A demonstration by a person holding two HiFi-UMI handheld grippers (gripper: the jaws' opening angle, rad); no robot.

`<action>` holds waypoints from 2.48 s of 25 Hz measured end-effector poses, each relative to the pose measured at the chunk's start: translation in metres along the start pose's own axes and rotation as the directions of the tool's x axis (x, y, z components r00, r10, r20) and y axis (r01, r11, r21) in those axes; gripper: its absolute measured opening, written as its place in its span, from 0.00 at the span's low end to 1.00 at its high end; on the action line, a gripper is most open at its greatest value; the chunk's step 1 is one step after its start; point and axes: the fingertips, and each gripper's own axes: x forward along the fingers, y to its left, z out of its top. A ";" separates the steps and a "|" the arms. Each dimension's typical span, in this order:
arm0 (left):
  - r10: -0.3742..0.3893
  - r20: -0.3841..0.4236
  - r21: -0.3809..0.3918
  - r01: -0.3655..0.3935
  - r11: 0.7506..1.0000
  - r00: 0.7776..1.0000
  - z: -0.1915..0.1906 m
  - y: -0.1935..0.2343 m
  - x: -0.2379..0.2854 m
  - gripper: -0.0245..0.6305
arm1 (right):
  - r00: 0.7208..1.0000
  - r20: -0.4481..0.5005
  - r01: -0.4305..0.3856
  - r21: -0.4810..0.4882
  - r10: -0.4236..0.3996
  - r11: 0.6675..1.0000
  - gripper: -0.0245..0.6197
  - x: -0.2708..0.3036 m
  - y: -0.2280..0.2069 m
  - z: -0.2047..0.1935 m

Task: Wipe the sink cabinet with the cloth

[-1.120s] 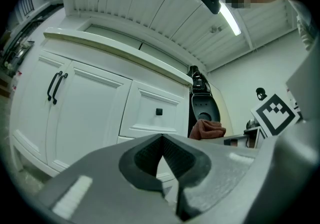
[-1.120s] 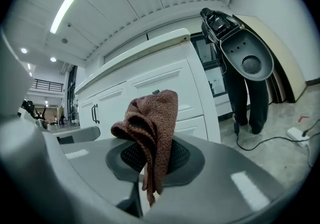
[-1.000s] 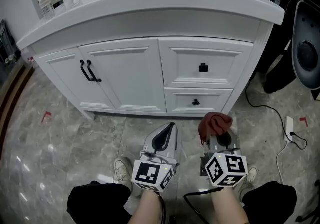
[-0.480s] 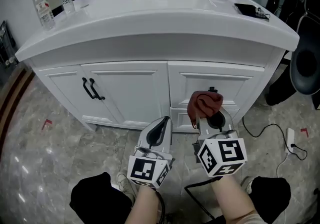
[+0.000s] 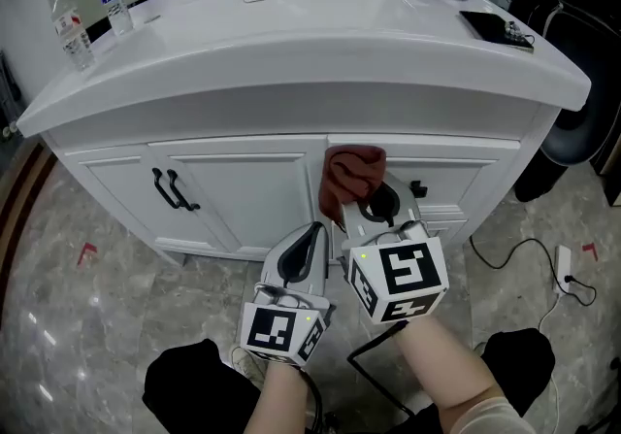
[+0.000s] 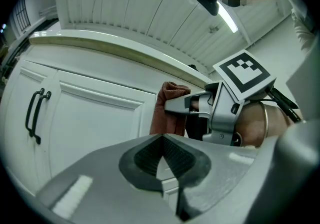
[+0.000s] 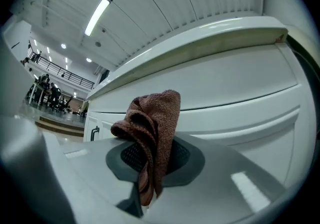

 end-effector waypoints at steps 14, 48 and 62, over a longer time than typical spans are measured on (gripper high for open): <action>-0.082 -0.038 -0.032 0.081 0.996 0.996 -0.026 -0.041 0.008 0.04 | 0.997 -0.026 0.076 -0.043 -0.077 0.996 0.16 -0.031 -0.055 -0.003; -0.074 -0.053 -0.059 0.071 0.996 0.996 -0.054 -0.069 0.024 0.04 | 0.969 -0.048 0.244 0.057 -0.242 0.968 0.15 -0.109 -0.139 -0.018; 0.120 -0.047 -0.056 -0.123 0.991 0.992 -0.051 0.025 -0.025 0.04 | 0.986 -0.155 -0.057 0.073 0.068 0.996 0.15 -0.012 0.010 -0.077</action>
